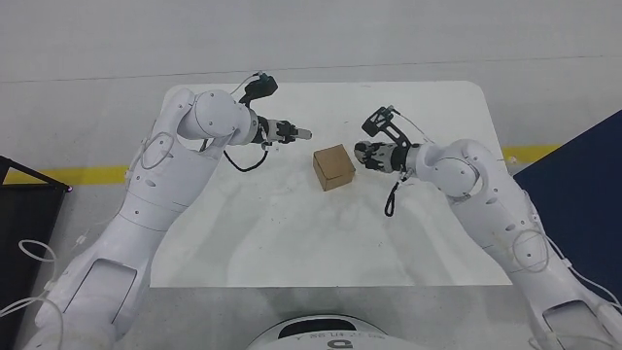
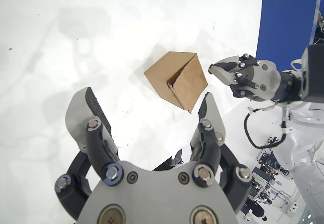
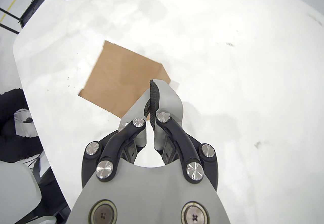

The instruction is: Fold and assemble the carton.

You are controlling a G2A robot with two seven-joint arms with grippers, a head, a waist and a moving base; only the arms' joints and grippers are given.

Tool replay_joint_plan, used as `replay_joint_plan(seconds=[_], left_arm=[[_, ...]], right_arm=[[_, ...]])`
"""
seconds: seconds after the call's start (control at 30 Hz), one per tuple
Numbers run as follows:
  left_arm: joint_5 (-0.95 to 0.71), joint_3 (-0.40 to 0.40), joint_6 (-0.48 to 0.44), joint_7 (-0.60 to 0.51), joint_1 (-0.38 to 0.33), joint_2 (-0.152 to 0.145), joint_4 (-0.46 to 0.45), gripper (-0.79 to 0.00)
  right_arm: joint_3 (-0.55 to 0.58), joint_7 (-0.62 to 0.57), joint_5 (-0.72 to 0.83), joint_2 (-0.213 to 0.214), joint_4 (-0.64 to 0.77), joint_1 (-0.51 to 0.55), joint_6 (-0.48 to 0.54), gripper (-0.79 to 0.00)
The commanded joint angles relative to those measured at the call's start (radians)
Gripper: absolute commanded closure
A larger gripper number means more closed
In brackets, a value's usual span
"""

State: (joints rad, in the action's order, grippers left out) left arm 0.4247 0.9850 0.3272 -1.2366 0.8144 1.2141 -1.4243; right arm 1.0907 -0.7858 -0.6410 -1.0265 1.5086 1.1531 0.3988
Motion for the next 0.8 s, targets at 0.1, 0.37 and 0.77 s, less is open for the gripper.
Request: replay_joint_plan(seconds=[0.1,0.37,0.77], left_arm=[[0.0,0.0,0.0,0.0,0.0,0.0,0.0,-0.785],[0.0,0.0,0.0,0.0,0.0,0.0,0.0,-0.785],[-0.002,-0.004,-0.017,0.039,0.013,0.001,-0.002,-0.785]], right_arm=[[-0.011,-0.054,0.054,-0.002,-0.037,-0.003,0.008,0.0],[-0.097,-0.024,0.081,-0.031,-0.137,-0.093,0.042,0.0],[-0.062,0.016,0.1,-0.023,-0.149,-0.073,0.074,0.0]])
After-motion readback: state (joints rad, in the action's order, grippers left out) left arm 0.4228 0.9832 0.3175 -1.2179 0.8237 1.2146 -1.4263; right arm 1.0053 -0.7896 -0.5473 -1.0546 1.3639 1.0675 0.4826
